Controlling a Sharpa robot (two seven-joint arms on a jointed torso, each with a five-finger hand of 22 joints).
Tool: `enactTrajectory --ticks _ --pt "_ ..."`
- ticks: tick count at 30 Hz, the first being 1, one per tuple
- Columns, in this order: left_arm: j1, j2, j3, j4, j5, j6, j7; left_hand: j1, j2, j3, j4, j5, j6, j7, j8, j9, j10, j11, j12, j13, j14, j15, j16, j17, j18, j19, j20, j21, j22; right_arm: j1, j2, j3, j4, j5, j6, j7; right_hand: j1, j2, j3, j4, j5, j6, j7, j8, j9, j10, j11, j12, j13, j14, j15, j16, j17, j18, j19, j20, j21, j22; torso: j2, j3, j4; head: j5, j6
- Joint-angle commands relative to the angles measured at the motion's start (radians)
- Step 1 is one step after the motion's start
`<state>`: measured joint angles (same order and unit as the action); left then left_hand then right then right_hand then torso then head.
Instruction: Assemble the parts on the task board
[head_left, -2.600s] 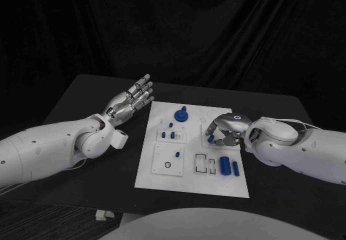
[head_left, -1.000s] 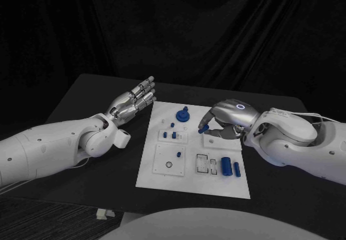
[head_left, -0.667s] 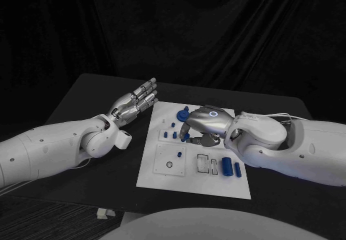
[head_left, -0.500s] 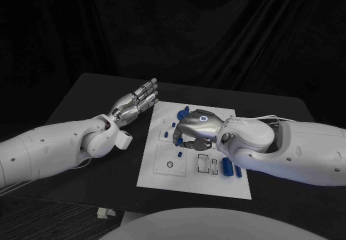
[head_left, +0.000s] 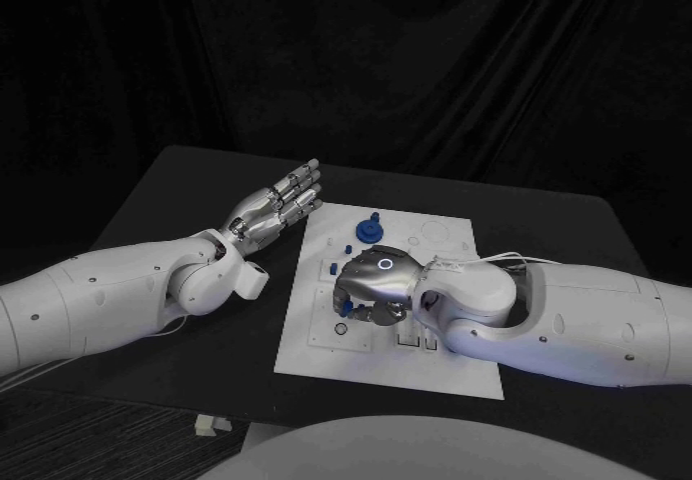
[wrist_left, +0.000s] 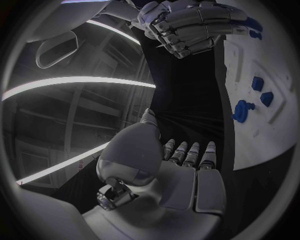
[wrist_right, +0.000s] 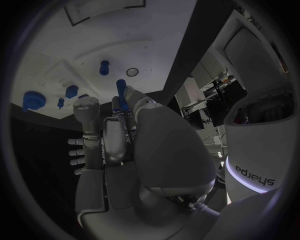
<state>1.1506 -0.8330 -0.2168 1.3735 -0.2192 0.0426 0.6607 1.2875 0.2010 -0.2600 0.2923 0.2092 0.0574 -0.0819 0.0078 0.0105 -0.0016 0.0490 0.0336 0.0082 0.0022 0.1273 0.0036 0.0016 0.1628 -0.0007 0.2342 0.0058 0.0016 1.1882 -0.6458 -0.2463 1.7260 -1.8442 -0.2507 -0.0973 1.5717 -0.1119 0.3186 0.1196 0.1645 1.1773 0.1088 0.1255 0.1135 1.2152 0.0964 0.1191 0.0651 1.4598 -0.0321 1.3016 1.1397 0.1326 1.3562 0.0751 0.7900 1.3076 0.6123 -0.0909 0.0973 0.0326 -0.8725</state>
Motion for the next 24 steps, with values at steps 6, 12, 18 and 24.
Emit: enactTrajectory --ticks 6,12,18,24 --pt "-0.004 0.001 0.001 0.001 0.005 0.016 0.011 0.008 0.004 0.005 -0.001 0.004 -0.002 0.004 0.004 0.001 0.0 0.008 -0.003 -0.002 -0.002 0.006 -0.004 -0.002 0.013 0.001 0.006 -0.006 -0.002 -0.016 0.001 0.001 0.007 -0.037 0.014 -0.013 -0.002 -0.002 0.002 -0.01 0.008 -0.003 0.002 -0.007 -0.002 0.059 -0.05 -0.004 0.002 0.007 0.002 -0.005 -0.004 -0.006 0.004 0.0 -0.005 0.096 -0.002 0.0004 -0.0005 -0.006 0.0" --pt "-0.006 0.004 0.001 0.0 0.005 0.018 0.011 0.012 0.006 0.005 -0.002 0.012 -0.001 0.006 0.004 0.001 0.001 0.013 -0.003 -0.001 -0.002 0.007 -0.004 -0.002 0.013 0.001 0.006 -0.006 -0.002 -0.021 0.001 0.001 0.006 -0.041 0.018 -0.017 -0.003 -0.003 0.002 -0.01 0.008 -0.002 0.002 -0.007 -0.002 0.061 -0.05 -0.004 0.002 0.006 0.002 -0.007 -0.005 -0.006 0.003 -0.001 -0.006 0.096 -0.002 0.0002 -0.0009 -0.009 0.0" --pt "-0.007 0.006 0.001 -0.001 0.005 0.022 0.008 0.016 0.008 0.005 -0.003 0.016 0.001 0.007 0.004 0.001 0.001 0.016 -0.003 -0.002 -0.002 0.008 -0.004 -0.002 0.013 0.001 0.006 -0.006 -0.002 -0.027 0.006 0.001 0.001 -0.043 0.017 -0.019 -0.004 -0.004 0.002 -0.012 0.008 -0.001 0.002 -0.008 -0.002 0.066 -0.051 -0.004 0.003 0.006 0.002 -0.008 -0.007 -0.006 0.003 -0.001 -0.007 0.096 -0.002 0.0007 0.0015 -0.01 0.0" --pt "-0.008 0.007 0.001 -0.003 0.005 0.026 0.006 0.024 0.01 0.006 -0.004 0.028 0.008 0.014 0.006 0.003 0.001 0.02 -0.003 -0.002 -0.002 0.009 -0.004 -0.002 0.013 0.001 0.008 -0.006 -0.002 -0.034 0.012 0.001 -0.001 -0.043 0.019 -0.02 -0.004 -0.004 0.003 -0.014 0.008 -0.001 0.002 -0.009 -0.002 0.071 -0.052 -0.004 0.004 0.006 0.001 -0.009 -0.007 -0.005 0.003 -0.001 -0.008 0.096 -0.002 0.0005 0.0003 -0.009 0.0"
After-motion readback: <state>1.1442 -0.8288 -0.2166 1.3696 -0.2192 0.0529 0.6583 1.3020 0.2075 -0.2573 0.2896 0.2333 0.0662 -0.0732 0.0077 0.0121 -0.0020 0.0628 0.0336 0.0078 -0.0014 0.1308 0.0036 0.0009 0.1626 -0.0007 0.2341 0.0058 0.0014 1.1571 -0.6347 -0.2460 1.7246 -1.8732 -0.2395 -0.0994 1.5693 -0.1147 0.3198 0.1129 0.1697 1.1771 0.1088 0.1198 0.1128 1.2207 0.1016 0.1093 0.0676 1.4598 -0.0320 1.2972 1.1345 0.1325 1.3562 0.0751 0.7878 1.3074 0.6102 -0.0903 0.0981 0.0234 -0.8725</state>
